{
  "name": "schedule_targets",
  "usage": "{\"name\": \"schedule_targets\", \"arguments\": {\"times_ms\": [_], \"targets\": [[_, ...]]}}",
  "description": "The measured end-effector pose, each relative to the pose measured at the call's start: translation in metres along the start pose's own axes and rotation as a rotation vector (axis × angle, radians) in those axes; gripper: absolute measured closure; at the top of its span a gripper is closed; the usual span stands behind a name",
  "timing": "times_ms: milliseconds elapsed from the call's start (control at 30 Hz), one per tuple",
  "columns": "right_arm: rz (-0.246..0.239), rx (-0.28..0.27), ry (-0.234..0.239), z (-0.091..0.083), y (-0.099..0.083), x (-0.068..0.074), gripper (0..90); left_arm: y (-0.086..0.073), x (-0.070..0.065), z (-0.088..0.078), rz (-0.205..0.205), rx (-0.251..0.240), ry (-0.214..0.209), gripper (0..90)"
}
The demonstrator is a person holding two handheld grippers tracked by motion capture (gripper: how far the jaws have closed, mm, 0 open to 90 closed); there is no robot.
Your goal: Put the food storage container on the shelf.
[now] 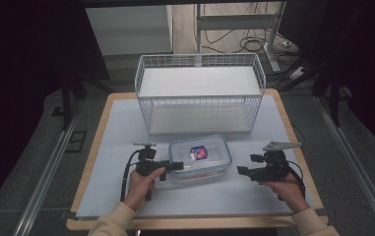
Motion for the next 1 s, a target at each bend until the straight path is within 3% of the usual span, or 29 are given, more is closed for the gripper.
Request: {"name": "schedule_targets", "arguments": {"times_ms": [67, 233, 400, 467, 733, 767, 1000], "targets": [[0.002, 0.0, 0.0, 0.002, 0.004, 0.0, 18.0, 0.0, 0.0, 0.0, -0.003, 0.001, -0.003, 24.9], [0.082, 0.016, 0.107, 0.013, 0.025, 0.0, 19.4, 0.0, 0.0, -0.001, -0.009, 0.003, -0.013, 25.8], [0.102, 0.076, 0.171, 0.032, 0.035, 0.001, 18.7, 0.0, 0.001, -0.001, -0.008, 0.004, -0.016, 26.1], [0.13, 0.105, 0.198, 0.046, 0.04, -0.004, 18.4, 0.0, 0.001, -0.001, -0.007, 0.004, -0.016, 26.2], [0.183, 0.111, 0.282, 0.06, 0.047, -0.012, 20.1, 0.0, 0.001, -0.001, -0.007, 0.004, -0.016, 26.2], [0.191, 0.114, 0.31, 0.061, 0.049, -0.011, 20.3, 0.0, 0.001, -0.001, -0.006, 0.004, -0.016, 26.2], [0.204, 0.132, 0.321, 0.07, 0.049, -0.01, 20.3, 0.0, 0.001, -0.001, -0.006, 0.002, -0.018, 26.5]]}}
Point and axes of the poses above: each handheld gripper's, and its own axes: z roughly forward along the jaws, y roughly out of its top, x roughly to its left, the point moved 10 cm from there along z, roughly forward along the jaws, and after that the axes turned 12 degrees about x, right-handed, at the moved point
